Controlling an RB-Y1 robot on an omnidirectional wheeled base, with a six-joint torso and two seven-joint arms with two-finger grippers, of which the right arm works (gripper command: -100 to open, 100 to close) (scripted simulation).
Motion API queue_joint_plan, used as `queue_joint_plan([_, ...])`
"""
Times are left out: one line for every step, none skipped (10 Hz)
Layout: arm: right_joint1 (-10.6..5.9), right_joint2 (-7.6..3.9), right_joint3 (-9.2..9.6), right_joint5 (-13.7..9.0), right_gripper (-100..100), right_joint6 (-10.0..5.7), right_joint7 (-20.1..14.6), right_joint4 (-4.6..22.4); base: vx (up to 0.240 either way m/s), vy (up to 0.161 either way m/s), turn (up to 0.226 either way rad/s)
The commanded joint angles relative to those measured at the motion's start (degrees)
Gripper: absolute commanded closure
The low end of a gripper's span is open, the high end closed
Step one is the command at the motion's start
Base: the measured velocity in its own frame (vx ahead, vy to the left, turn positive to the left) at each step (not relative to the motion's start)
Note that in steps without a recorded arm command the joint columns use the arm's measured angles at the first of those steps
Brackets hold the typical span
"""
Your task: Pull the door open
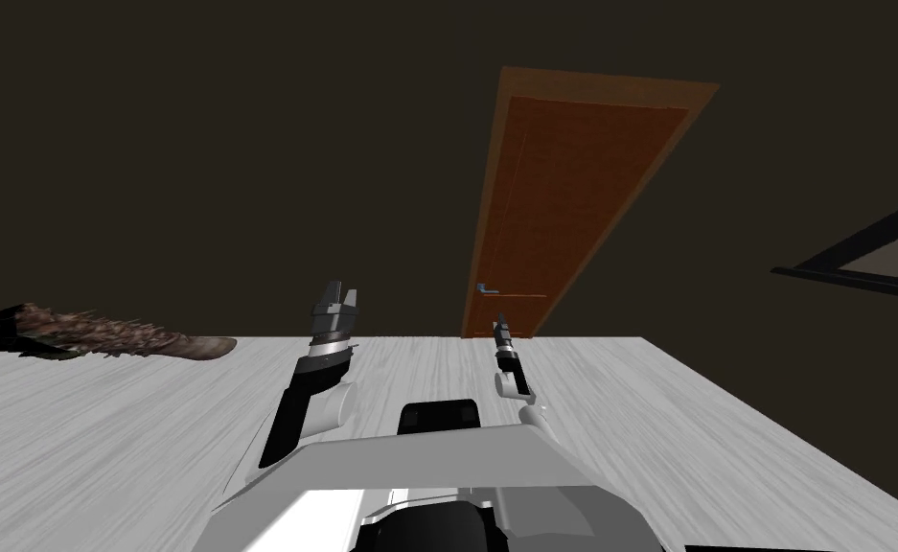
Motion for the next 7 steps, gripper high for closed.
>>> queue_joint_plan([-1.08, -0.32, 0.13, -0.78, -100, -0.98, -0.18, 2.86, 0.048, -0.065, 0.113])
queue_joint_plan([-1.08, -0.32, 0.13, -0.78, -100, -0.98, -0.18, 3.02, 0.046, -0.045, 0.053])
queue_joint_plan([-1.72, -0.47, 0.22, -1.27, -100, -1.46, -0.23, 4.72, 0.047, -0.043, 0.075])
queue_joint_plan([-2.34, -0.6, 0.3, -1.75, -100, -1.92, -0.28, 6.38, 0.052, -0.067, 0.12])
queue_joint_plan([-2.96, -0.74, 0.38, -2.22, -100, -2.38, -0.34, 8.03, 0.076, -0.077, 0.099])
queue_joint_plan([-3.58, -0.88, 0.46, -2.7, -100, -2.84, -0.39, 9.68, 0.076, -0.068, 0.084])
queue_joint_plan([-4.19, -1.02, 0.54, -3.18, -100, -3.3, -0.44, 11.33, 0.077, -0.07, 0.125])
